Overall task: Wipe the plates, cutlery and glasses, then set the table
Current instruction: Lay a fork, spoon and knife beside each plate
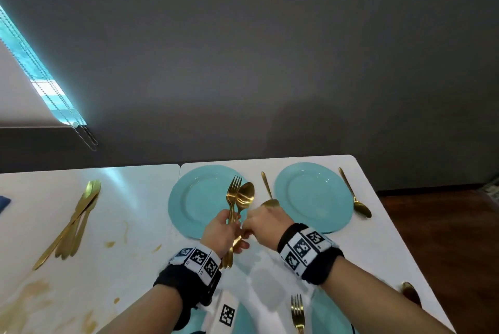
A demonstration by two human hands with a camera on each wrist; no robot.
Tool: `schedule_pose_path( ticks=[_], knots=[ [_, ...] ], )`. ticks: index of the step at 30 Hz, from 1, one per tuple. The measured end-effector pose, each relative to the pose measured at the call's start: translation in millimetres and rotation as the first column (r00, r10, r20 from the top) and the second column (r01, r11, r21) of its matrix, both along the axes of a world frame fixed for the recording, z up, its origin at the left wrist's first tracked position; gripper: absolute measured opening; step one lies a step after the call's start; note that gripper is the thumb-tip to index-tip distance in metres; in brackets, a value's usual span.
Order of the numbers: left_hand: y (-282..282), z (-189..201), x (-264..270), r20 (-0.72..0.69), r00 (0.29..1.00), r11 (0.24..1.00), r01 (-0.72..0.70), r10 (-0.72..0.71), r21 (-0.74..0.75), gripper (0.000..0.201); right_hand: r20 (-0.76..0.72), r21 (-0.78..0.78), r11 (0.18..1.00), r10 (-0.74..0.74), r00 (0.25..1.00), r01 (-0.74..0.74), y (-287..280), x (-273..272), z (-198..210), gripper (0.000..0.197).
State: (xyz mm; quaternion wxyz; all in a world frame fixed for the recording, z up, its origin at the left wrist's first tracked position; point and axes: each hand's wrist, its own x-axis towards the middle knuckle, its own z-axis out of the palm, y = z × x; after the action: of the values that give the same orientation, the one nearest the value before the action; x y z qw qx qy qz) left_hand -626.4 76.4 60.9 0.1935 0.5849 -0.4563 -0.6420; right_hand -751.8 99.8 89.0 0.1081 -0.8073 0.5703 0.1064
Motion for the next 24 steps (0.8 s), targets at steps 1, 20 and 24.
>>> schedule_pose_path(
  ticks=[1,20,24],
  knots=[
    [5,2,5,-0.002,1.0,1.0,0.03,-0.03,0.004,0.012,-0.013,0.028,0.999,-0.024,1.0,0.025,7,6,2,0.026],
    [2,13,122,0.02,0.99,0.987,-0.134,0.136,-0.09,0.013,0.271,0.314,0.372,-0.917,0.293,0.873,37,43,-20,0.031],
    [-13,7,118,-0.001,0.988,0.985,-0.153,0.153,-0.074,0.013,0.217,0.339,0.269,-0.955,0.203,0.902,-6,22,-39,0.037]
  ],
)
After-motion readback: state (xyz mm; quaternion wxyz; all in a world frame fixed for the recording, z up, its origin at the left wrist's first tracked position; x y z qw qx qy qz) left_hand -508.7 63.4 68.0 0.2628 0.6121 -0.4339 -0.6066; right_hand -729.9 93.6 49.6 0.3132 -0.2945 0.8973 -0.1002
